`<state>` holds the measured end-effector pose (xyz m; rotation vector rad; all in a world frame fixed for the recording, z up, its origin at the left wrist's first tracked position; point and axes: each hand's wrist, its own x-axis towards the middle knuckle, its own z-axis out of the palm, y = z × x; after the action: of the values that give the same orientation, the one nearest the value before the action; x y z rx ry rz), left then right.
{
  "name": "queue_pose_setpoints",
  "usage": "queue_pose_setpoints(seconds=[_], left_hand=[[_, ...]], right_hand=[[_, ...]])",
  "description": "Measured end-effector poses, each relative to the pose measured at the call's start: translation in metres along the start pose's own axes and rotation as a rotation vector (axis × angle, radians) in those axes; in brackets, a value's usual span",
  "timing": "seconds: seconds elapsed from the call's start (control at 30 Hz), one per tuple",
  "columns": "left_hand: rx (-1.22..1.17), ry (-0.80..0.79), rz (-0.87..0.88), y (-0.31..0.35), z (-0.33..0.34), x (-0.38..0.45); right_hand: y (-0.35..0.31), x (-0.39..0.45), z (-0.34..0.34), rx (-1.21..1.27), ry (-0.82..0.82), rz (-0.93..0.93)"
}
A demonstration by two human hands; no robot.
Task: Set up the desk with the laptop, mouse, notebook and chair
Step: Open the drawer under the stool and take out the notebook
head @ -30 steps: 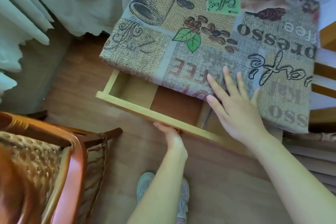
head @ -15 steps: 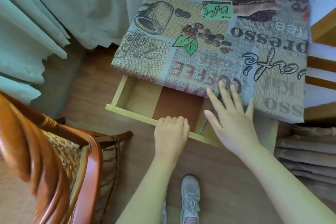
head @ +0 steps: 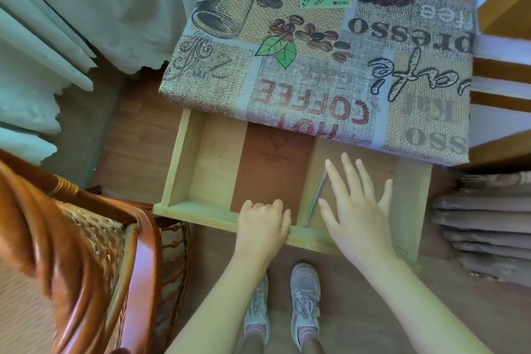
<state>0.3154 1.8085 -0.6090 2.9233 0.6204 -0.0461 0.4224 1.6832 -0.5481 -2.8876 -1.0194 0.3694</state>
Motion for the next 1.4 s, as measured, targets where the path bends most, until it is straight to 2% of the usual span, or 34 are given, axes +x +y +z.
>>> queue_pose_setpoints(seconds=[0.07,0.23,0.33,0.57,0.83,1.07,1.23,1.4], left_hand=[[-0.027,-0.060,-0.011,-0.002,0.004,-0.006],[-0.162,-0.240,-0.167,-0.011,-0.004,0.002],[-0.082,-0.306,-0.238,-0.019,-0.007,0.023],[0.015,-0.439,-0.291,-0.039,0.011,0.045],[-0.115,-0.367,-0.273,-0.038,0.009,0.044],[-0.185,-0.257,-0.264,-0.036,0.005,0.045],[-0.381,-0.161,-0.193,-0.034,0.003,0.052],[-0.639,-0.052,-0.219,-0.042,0.005,0.050]], right_hand=[[0.001,-0.006,0.009,-0.002,-0.029,0.020],[0.001,-0.002,0.025,0.025,-0.024,0.059],[-0.002,0.008,0.032,0.057,-0.026,0.097],[-0.012,0.022,0.051,0.066,-0.154,0.169],[-0.023,0.026,0.069,0.114,-0.195,0.239],[-0.030,0.032,0.082,0.143,-0.100,0.249],[-0.030,0.035,0.087,0.196,-0.033,0.301],[-0.025,0.037,0.093,0.263,0.045,0.337]])
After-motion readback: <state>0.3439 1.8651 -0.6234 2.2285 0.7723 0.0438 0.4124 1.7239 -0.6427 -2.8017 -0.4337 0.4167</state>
